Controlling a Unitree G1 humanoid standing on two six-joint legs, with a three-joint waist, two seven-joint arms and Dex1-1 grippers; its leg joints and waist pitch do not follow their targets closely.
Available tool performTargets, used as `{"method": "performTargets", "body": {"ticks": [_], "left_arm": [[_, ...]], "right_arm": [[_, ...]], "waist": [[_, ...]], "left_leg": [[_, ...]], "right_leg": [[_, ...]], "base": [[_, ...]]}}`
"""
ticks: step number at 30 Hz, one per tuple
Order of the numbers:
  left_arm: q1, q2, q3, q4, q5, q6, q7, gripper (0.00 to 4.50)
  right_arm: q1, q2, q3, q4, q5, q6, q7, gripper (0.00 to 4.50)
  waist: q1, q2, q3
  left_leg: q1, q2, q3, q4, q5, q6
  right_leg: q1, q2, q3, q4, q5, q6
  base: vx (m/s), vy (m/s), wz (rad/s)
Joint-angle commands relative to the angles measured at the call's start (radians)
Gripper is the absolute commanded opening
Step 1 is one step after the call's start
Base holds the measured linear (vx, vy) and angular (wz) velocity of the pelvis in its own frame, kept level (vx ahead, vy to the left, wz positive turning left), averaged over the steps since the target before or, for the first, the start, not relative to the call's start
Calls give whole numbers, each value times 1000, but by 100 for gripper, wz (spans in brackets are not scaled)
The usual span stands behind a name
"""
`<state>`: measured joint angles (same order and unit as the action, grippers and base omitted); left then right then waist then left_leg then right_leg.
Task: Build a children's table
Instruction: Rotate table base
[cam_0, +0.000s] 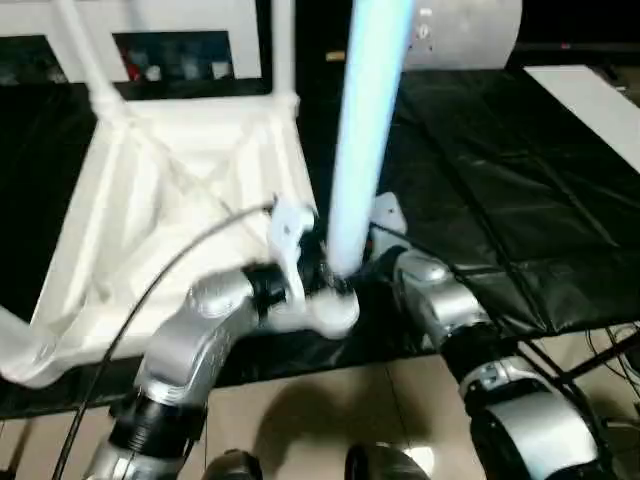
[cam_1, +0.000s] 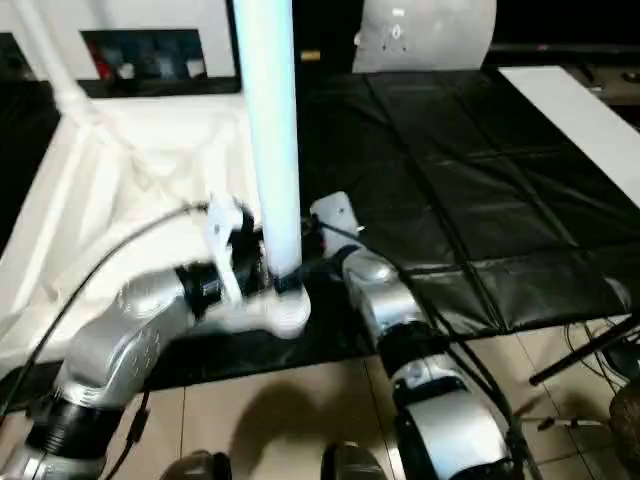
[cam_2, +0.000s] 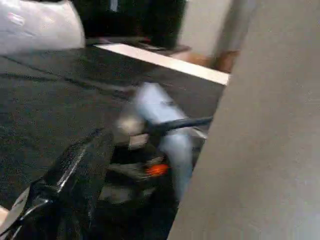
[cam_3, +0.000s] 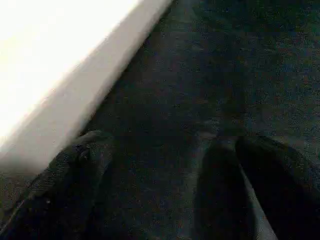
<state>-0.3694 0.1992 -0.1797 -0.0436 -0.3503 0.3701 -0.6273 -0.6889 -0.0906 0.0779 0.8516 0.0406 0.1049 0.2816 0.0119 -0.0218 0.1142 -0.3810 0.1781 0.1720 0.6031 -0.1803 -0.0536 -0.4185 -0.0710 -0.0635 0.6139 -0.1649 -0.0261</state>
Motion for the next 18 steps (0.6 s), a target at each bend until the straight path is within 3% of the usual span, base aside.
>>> {"method": "performTargets", "body": {"ticks": [1,5,7,10,11,12,15,18], "left_arm": [[-3,-2,10,-8,9,-14,-2,447],[40,34,-8,-59,0,14,-48,447],[48,68,-20,-68,0,23,-74,447],[52,101,-29,-70,9,11,-101,447],[68,229,-65,-36,64,-14,-219,430],[68,229,-65,-36,64,-14,-219,419],[69,339,-85,22,112,-34,-320,402],[51,381,-99,70,135,-62,-364,376]], "right_arm": [[27,-24,-37,-13,15,-6,-6,450],[106,-83,-78,-126,46,-33,53,450],[141,-106,-82,-191,61,-31,94,450],[172,-128,-83,-253,76,-20,135,450],[252,-192,-62,-405,106,-6,248,450],[252,-192,-62,-405,106,-6,248,450],[326,-261,-57,-549,144,17,355,450],[369,-309,-41,-638,166,34,430,450]], "waist": [[7,4,-93],[18,8,-95],[21,5,-92],[25,9,-87],[30,12,-83],[28,9,-79],[26,11,-78],[25,14,-79]], "left_leg": [[11,41,-5,-64,-133,27],[8,43,-5,-61,-98,65],[8,42,-4,-63,-117,70],[16,43,-4,-66,-171,52],[18,45,-9,-71,-207,42],[19,45,-9,-75,-224,43],[19,42,-11,-78,-244,29],[21,44,-12,-79,-239,27]], "right_leg": [[67,-63,52,-59,-142,-227],[68,-63,51,-52,-77,-247],[67,-61,50,-57,-109,-241],[60,-58,49,-69,-204,-215],[60,-60,50,-74,-260,-187],[56,-57,51,-78,-283,-173],[57,-58,52,-83,-334,-151],[55,-60,54,-78,-294,-173]], "base": [[0,0,0],[0,0,0],[0,0,0],[0,0,0],[0,0,0],[0,0,0],[0,0,0],[0,0,0]]}}
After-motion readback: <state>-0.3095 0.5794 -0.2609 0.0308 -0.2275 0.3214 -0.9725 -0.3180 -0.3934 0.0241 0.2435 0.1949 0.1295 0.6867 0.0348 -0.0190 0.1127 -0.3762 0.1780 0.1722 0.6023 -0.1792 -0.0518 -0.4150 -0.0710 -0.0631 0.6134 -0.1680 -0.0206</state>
